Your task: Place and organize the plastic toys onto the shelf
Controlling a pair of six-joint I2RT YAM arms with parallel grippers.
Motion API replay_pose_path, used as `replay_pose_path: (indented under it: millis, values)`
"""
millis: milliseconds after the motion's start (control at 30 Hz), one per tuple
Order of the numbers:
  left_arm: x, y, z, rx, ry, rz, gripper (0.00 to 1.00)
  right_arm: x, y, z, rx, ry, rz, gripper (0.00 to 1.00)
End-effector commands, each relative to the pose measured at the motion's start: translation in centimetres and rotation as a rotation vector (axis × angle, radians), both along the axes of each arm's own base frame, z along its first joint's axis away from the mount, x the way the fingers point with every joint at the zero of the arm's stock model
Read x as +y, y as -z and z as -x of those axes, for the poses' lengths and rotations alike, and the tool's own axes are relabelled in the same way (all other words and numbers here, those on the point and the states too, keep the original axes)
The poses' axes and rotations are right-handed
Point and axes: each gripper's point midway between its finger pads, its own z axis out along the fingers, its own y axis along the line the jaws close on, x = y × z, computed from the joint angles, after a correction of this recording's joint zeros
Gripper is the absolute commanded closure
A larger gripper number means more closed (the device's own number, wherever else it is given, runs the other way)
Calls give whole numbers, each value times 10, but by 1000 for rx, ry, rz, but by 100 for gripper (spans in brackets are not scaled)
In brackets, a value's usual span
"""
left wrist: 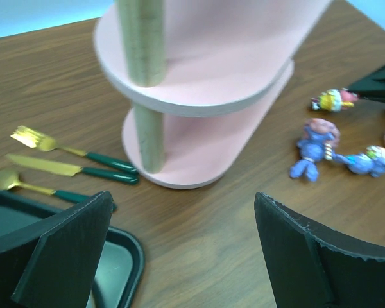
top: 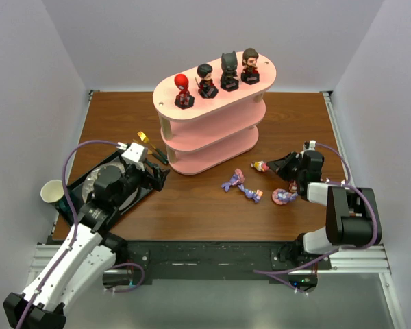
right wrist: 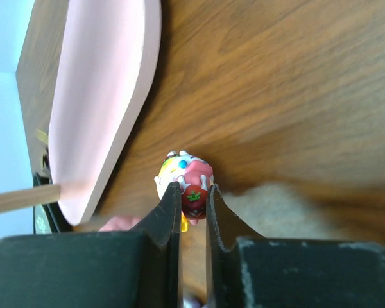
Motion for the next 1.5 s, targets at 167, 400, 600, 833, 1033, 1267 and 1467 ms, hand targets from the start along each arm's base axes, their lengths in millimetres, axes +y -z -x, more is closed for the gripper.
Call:
replay_pose_path:
  millis: [167, 400, 600, 833, 1033, 1267, 1467]
  values:
    - [-58, -18, 28, -104, 301, 20, 3, 16, -75, 17, -107, -125, 3, 100]
    - [-101, -20, 40, -120, 345, -93, 3, 61, -116, 58, -99, -291, 18, 100]
    - [-142, -27, 53, -265, 374, -308, 2, 116, -136, 110, -76, -468, -44, 100]
    - [-172, -17, 63, -432, 387, -403, 1, 127, -158, 142, -93, -521, -93, 100]
    - [-189, -9, 69, -555, 407, -396, 6, 127, -167, 153, -99, -518, -113, 100]
    - [-211, -7, 74, -607, 442, -367, 14, 127, -165, 156, -88, -516, -123, 100]
    - [-232, 3, 76, -600, 485, -368, 21, 130, -167, 156, -88, -516, -143, 100]
